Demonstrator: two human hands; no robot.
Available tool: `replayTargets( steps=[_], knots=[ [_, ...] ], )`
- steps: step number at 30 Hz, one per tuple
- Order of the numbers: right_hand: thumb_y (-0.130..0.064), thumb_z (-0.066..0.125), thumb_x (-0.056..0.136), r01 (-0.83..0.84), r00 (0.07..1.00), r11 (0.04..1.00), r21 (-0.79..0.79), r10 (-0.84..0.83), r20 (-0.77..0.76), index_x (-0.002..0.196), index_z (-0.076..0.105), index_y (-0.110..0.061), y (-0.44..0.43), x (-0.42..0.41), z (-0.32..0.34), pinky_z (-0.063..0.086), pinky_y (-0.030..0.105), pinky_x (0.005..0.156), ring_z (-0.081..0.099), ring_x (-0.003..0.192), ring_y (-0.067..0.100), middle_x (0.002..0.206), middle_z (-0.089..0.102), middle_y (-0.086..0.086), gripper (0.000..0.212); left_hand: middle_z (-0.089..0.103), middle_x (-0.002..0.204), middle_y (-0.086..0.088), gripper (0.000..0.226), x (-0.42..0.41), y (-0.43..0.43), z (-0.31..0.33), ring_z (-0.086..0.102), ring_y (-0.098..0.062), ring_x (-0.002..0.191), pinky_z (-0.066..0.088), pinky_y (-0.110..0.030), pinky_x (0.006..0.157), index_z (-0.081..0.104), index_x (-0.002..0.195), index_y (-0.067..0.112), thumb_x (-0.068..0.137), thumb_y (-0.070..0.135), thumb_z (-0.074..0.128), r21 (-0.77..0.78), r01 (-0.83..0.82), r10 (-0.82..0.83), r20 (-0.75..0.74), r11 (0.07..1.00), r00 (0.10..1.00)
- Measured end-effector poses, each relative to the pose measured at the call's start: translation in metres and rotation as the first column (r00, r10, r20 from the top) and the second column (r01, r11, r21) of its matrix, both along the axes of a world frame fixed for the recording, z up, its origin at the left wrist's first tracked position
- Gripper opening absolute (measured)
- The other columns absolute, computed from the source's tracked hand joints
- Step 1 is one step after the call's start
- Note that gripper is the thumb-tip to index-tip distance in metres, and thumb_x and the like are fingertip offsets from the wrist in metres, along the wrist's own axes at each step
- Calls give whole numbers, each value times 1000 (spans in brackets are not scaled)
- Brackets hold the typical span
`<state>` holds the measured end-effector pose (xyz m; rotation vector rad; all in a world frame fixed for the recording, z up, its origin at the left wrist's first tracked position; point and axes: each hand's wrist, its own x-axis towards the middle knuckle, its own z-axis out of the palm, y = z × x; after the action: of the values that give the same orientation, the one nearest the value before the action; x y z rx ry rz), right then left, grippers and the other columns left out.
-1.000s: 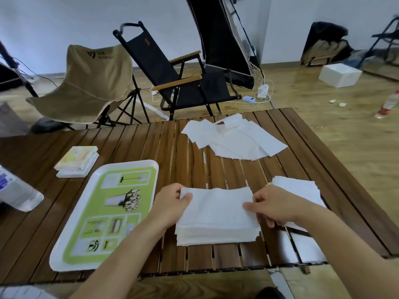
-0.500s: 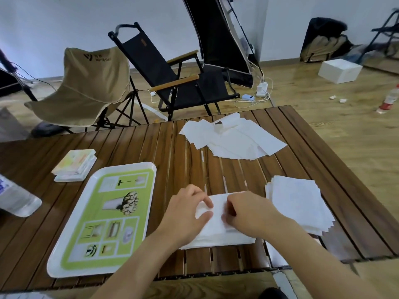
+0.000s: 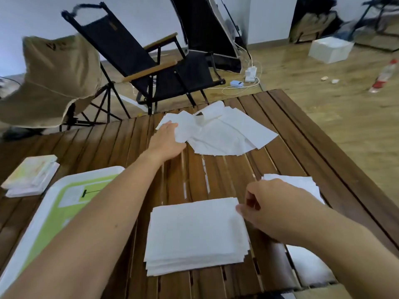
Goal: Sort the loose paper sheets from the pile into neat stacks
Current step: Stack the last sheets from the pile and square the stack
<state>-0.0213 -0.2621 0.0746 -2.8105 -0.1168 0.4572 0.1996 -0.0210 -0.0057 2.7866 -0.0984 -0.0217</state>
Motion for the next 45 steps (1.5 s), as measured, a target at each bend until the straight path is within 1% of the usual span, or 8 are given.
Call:
replayTargets(
  steps=[8,14,18,23,26,35,40,45],
  knots=[
    [-51,50,101,16,999,1000,25,-15,-28,93,63,-27,-9,19,-5,40,18,58,63,79,8,89,68,-8,28,66,93,-7,27,2,2,-36,63,-24,87,49,-34,70,71,95,9,104,24,50,160,-15,-51,399,987,916],
    [-55,53,98,51,999,992,113,-50,-7,89,61,-26,-2,11,-8,52,24,69,65,75,9,82,68,-5,31,57,75,9,26,-56,1,8,57,-7,72,42,-20,62,57,78,21,103,27,58,-335,-50,144,262,941,954],
    [-67,53,91,134,991,914,383,-126,-47,105,57,-27,8,9,-9,55,24,61,69,67,6,92,69,-8,42,77,105,8,12,-149,-7,52,73,-12,98,59,-22,80,68,110,24,101,23,61,-825,-92,61,-69,557,996],
    [-74,63,76,320,938,524,789,-57,-343,126,63,-23,25,6,4,59,29,79,71,99,12,114,73,-3,70,72,121,-19,32,-226,2,78,70,-28,105,58,-40,93,68,124,7,94,16,61,-955,-244,-251,-280,167,927],
    [-52,72,88,369,911,348,862,48,-410,121,72,-17,27,4,8,52,38,104,68,113,22,117,74,7,49,73,120,-15,30,-238,5,80,71,-29,106,60,-35,90,67,128,10,99,12,59,-946,-218,-293,-285,242,912],
    [-30,70,94,386,913,290,876,-252,-320,100,76,-14,43,4,-4,55,26,76,72,92,16,99,77,1,18,73,97,-13,28,-233,4,65,72,-24,90,60,-32,83,68,117,3,94,19,70,-918,-314,-243,-371,241,896],
    [-28,66,98,382,912,402,832,-307,-271,106,73,-17,46,8,-10,56,24,74,72,95,16,102,76,-2,16,73,89,-9,32,-228,3,65,74,-22,83,61,-32,75,72,109,7,94,35,66,-908,-262,-101,-309,327,946],
    [-31,68,95,190,981,625,757,-158,-116,112,65,-24,49,3,-7,60,19,64,75,77,14,93,76,-1,19,73,79,5,20,-227,4,54,69,-11,80,55,-22,72,72,85,16,93,35,72,-768,-119,68,-98,629,993]
  ],
)
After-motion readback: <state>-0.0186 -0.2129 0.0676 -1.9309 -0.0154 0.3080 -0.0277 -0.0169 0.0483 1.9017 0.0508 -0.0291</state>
